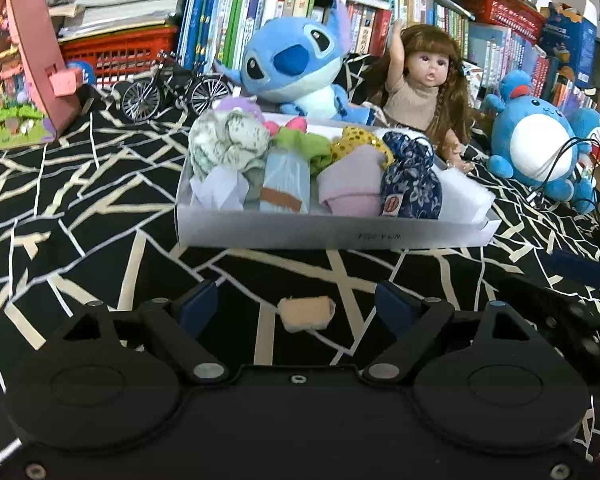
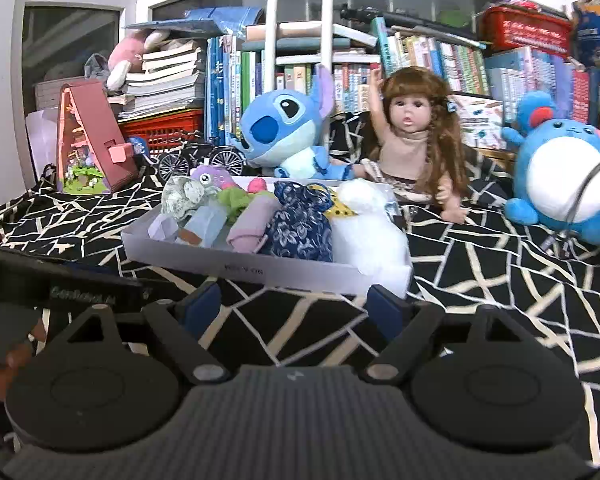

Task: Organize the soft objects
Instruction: 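Grasp the beige sponge with the left gripper while the right gripper grasps the pink paper packet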

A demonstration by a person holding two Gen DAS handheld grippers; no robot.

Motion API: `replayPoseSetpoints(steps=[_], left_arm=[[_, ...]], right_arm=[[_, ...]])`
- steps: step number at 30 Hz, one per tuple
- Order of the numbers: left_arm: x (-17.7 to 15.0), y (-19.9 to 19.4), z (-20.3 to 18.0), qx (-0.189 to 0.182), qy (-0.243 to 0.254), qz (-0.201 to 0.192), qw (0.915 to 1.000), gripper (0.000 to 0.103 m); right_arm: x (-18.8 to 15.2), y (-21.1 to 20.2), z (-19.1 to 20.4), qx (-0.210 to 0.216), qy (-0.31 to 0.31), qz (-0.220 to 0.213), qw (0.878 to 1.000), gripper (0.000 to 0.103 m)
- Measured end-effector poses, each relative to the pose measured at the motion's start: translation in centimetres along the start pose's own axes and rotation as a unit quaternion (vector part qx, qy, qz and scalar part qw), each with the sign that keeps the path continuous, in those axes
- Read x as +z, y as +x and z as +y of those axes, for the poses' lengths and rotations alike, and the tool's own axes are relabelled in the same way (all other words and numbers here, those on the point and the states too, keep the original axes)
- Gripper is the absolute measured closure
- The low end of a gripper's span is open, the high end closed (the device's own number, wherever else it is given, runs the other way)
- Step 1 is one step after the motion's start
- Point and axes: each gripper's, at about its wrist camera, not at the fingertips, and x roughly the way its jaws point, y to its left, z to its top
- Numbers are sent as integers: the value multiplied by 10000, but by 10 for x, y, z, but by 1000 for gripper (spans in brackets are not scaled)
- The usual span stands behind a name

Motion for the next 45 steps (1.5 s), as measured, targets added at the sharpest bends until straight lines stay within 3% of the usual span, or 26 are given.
replayPoseSetpoints(steps=[10,27,31,38,45], left_arm=[[-12,-2,-2,78,-57,-11,10000,18],[-17,1,-3,131,-43,-52,9999,22],[-18,1,-5,104,29,-50,9999,32],[-19,2,-9,62,176,-41,9998,49],[-18,3,-11,7,222,-26,9997,60]], right_arm=[[-39,-35,1,-383,-147,-348,9986,12],[-73,-48,-30,-603,285,50,9978,14],[-77,-47,-36,-650,340,111,9972,21],[-79,-47,-38,-697,413,108,9967,24],[-79,-47,-34,-614,330,130,9975,40]])
